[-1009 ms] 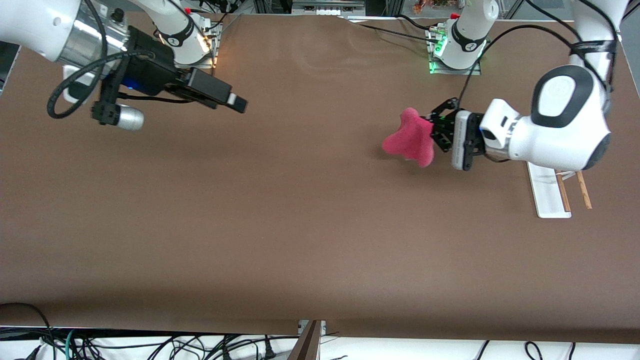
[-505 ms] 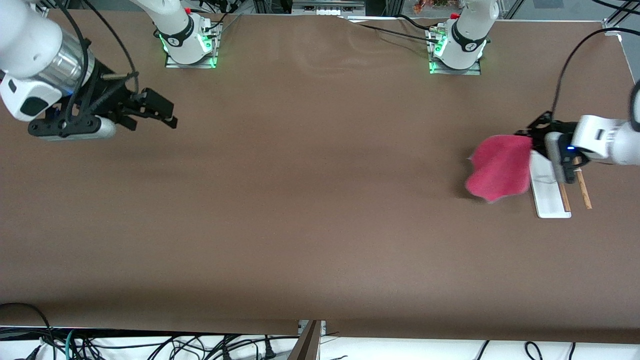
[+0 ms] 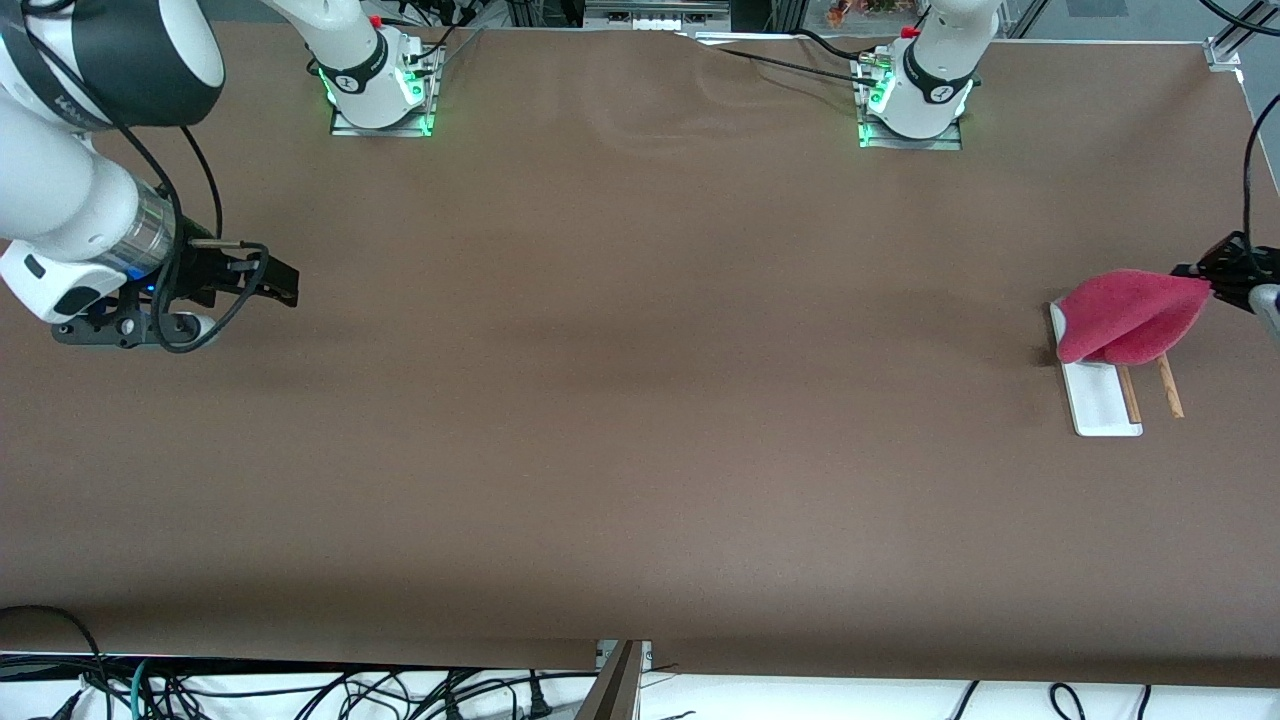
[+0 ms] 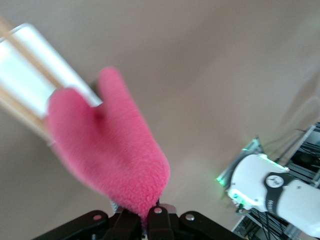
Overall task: Pass towel and hang on rack
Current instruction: 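Carry the towel with the left gripper over the white rack while the right gripper withdraws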
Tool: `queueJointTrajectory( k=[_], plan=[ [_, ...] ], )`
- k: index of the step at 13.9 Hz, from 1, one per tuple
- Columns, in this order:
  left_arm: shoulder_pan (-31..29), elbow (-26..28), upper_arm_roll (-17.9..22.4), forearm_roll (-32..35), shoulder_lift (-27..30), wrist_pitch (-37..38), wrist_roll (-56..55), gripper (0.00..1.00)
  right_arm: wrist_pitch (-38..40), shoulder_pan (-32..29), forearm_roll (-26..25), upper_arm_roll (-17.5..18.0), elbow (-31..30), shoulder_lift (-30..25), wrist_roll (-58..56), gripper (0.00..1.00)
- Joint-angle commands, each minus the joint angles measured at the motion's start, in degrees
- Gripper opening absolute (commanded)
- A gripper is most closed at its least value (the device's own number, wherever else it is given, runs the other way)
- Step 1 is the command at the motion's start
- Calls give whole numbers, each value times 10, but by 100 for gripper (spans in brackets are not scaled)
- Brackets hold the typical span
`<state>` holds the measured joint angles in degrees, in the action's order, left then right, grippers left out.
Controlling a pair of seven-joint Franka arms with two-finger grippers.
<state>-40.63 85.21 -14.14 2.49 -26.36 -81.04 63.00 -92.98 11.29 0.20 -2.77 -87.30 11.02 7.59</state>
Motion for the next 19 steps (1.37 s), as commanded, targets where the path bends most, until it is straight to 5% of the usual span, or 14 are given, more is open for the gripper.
queueJointTrajectory(
  k=[1,11,12,13,19],
  plan=[
    [-45,-34,-5,15,-63,-42,-8,0,-3,-5,-9,5,-14,-14,-6,100],
    [-71,-33,2,40,-140,-204,9,0,-3,-4,3,7,2,-20,-9,100],
    [-71,-33,2,40,-142,-205,9,34,-2,-5,3,7,8,-15,-8,100],
    [-70,-33,2,39,-144,-206,9,99,-1,-1,1,8,14,-14,-9,100],
    [-69,-48,2,39,-139,-206,5,100,-2,-5,2,6,21,-16,7,100]
  ],
)
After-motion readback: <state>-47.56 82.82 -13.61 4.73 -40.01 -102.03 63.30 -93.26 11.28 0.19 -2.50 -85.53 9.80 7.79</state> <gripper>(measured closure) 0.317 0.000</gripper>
